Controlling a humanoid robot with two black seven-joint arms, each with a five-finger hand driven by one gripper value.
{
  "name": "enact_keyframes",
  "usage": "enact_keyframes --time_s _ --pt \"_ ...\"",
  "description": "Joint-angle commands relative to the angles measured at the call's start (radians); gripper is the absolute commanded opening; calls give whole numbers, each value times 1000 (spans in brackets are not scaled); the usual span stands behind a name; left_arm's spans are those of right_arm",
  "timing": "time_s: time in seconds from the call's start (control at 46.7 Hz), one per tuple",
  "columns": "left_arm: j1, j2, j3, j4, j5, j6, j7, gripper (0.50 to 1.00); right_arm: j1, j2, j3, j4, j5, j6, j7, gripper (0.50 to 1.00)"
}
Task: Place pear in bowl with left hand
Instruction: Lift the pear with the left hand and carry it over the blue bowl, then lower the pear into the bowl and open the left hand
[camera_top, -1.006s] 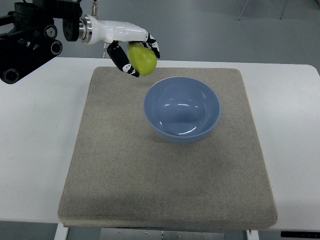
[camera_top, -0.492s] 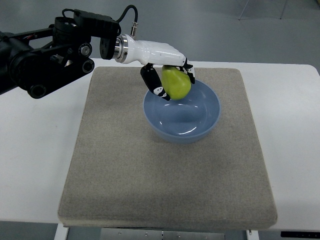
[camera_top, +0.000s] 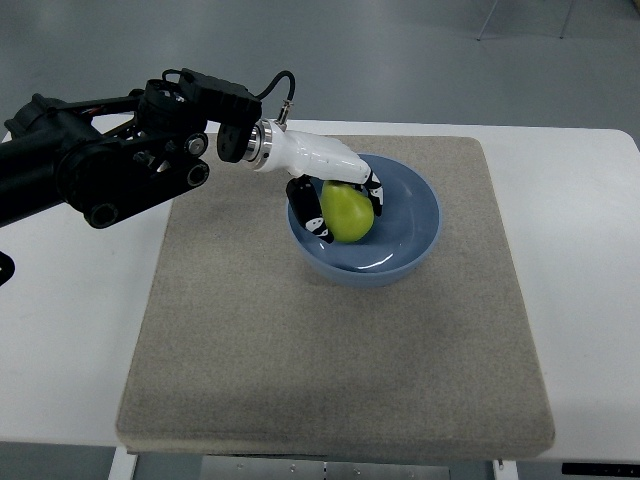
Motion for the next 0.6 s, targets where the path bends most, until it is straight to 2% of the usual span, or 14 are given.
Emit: enact_keyframes --time_s 0.0,0.321,0.342,0.364,0.449,0.514,0.578 --pt "2 -5 0 5 18 0 0 500 0 0 0 0 0 0 0 924" --pt "12 -27 -2 6 42 2 0 500 0 0 0 0 0 0 0 924" --pt "14 -27 -2 6 40 2 0 535 0 0 0 0 0 0 0 924" --pt "14 -27 -2 6 40 2 0 593 0 0 0 0 0 0 0 924" --pt "19 -27 -2 5 37 0 0 638 0 0 0 0 0 0 0 924" --pt "19 -27 -2 5 35 0 0 767 0 0 0 0 0 0 0 924" --pt "19 -27 -2 5 29 0 0 814 0 0 0 0 0 0 0 924"
